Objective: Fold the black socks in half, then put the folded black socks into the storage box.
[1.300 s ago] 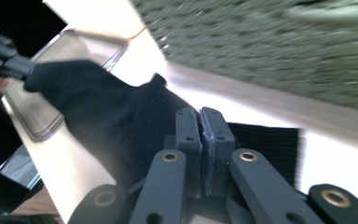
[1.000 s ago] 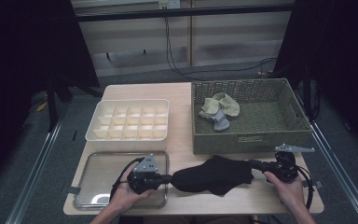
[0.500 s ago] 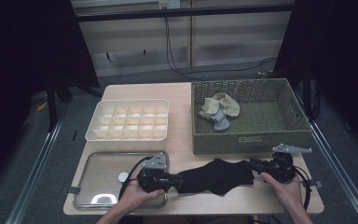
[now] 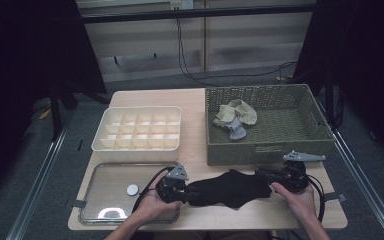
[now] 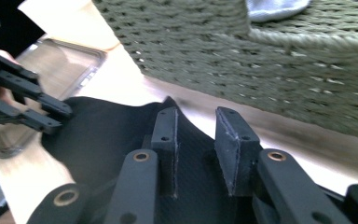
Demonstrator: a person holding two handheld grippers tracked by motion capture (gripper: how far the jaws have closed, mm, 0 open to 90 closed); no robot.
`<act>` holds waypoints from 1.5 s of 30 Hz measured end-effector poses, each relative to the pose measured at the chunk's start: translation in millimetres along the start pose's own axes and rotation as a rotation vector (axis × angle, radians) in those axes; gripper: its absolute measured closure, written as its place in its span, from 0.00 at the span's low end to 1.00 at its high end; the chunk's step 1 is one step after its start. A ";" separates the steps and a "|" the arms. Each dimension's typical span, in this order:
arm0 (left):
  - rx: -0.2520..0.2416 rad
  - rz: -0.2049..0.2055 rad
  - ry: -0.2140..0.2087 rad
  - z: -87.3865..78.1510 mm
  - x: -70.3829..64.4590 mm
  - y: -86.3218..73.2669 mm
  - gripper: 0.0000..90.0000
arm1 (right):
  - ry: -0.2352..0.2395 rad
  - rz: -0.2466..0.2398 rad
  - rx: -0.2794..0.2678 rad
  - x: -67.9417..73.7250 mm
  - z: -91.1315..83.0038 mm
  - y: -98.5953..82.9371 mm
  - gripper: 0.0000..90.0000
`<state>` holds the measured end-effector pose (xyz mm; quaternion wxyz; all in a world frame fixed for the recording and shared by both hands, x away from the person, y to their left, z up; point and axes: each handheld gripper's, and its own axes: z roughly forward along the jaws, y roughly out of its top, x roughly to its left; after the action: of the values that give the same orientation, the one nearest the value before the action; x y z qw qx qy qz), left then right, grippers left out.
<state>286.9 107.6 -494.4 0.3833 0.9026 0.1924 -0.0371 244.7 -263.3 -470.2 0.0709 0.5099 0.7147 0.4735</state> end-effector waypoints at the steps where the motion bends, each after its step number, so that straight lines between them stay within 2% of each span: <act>1: -0.019 -0.011 0.000 0.7 1.0 -0.9 0.80 | 0.003 0.000 0.004 -0.1 0.8 0.6 0.78; 6: -0.028 -0.028 0.003 -0.4 5.6 -1.2 0.77 | 0.013 -0.011 0.029 4.3 13.5 2.6 0.78; 11: -0.024 -0.026 0.000 -0.5 6.0 -1.0 0.76 | 0.046 -0.036 0.056 10.8 26.3 7.5 0.77; 15: -0.028 -0.037 -0.001 -0.6 6.8 -0.9 0.76 | 0.056 -0.056 0.082 14.3 42.2 11.4 0.73; 19: -0.025 -0.031 0.004 -1.2 7.8 -0.9 0.74 | 0.064 -0.055 0.106 16.4 56.4 18.2 0.68; 27: -0.029 -0.029 -0.013 -2.7 11.1 -1.6 0.76 | 0.059 -0.084 0.174 17.1 84.3 26.1 0.67; 35: -0.055 -0.021 -0.023 -6.9 7.6 7.0 0.77 | 0.033 -0.086 0.201 14.2 94.0 22.3 0.67; 38: -0.061 -0.009 -0.040 -5.2 2.9 13.7 0.77 | 0.041 -0.087 0.202 14.5 94.5 22.3 0.68; 41: -0.078 -0.023 -0.067 1.4 -1.7 21.0 0.78 | 0.034 -0.097 0.210 15.8 95.7 19.7 0.75; 45: -0.054 -0.003 -0.090 16.5 -9.0 29.3 0.78 | 0.042 -0.105 0.230 18.2 97.9 17.9 0.83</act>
<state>291.0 74.6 -484.3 0.4157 0.8890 0.1773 -0.0731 305.3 -189.1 -502.8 0.0215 0.4666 0.7912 0.3946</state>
